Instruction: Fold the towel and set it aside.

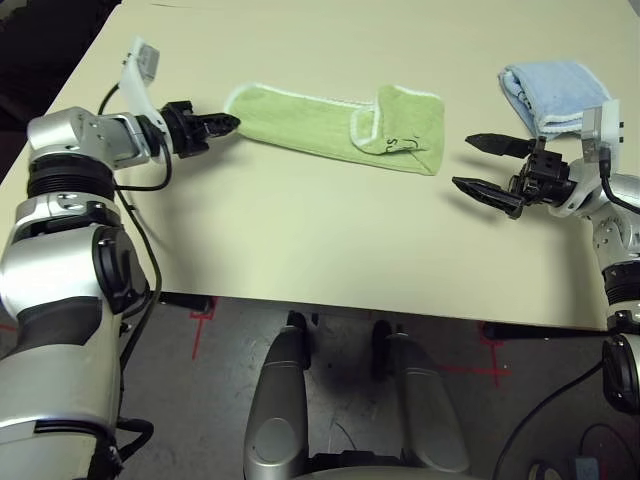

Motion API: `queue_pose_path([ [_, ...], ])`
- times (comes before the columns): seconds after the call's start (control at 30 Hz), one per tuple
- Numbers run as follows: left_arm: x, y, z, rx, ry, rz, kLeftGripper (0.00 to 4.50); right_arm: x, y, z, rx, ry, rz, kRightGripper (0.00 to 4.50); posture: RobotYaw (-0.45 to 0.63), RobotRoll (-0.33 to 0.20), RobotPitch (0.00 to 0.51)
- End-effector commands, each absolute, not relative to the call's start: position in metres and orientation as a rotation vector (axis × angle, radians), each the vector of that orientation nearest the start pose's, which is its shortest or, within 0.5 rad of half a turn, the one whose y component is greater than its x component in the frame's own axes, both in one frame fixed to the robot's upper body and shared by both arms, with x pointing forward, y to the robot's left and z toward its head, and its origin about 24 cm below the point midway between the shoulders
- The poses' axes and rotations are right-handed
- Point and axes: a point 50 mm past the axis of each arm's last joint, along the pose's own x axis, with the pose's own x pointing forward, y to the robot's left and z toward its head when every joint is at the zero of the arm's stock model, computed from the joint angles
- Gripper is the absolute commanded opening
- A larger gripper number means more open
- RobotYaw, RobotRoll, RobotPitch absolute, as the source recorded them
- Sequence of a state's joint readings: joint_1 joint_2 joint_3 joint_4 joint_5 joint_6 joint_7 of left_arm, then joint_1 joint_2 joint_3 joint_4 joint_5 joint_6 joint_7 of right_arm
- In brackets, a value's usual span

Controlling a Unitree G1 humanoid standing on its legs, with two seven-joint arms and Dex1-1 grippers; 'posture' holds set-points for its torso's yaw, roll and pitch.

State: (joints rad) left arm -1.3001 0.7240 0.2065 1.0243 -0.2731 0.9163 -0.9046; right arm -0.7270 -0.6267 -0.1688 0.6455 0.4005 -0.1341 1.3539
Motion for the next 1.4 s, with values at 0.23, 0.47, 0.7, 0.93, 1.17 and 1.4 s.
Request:
queue_pose_path([
  [0.23, 0.356, 0.306, 0.248, -0.299, 0.403, -0.457, 0.02, 0.335, -0.258, 0.189, -0.300, -0.253, 1.030, 4.50, 0.12, 0.000, 0.280],
  [0.47, 0.355, 0.309, 0.246, -0.263, 0.402, -0.449, 0.02, 0.337, -0.257, 0.189, -0.302, -0.251, 1.031, 4.50, 0.12, 0.000, 0.278],
  [0.7, 0.361, 0.289, 0.262, -0.163, 0.379, -0.568, 0.02, 0.338, -0.256, 0.187, -0.300, -0.235, 1.042, 4.50, 0.12, 0.000, 0.269],
  [0.93, 0.366, 0.252, 0.285, -0.035, 0.350, -0.748, 0.02, 0.339, -0.253, 0.186, -0.295, -0.231, 1.051, 4.50, 0.12, 0.000, 0.261],
  [1.17, 0.365, 0.212, 0.314, -0.027, 0.263, -0.927, 0.02, 0.339, -0.253, 0.187, -0.304, -0.236, 1.050, 4.50, 0.11, 0.000, 0.258],
  [1.4, 0.366, 0.174, 0.320, -0.025, 0.239, -1.059, 0.02, 0.339, -0.254, 0.189, -0.308, -0.240, 1.040, 4.50, 0.11, 0.000, 0.256],
])
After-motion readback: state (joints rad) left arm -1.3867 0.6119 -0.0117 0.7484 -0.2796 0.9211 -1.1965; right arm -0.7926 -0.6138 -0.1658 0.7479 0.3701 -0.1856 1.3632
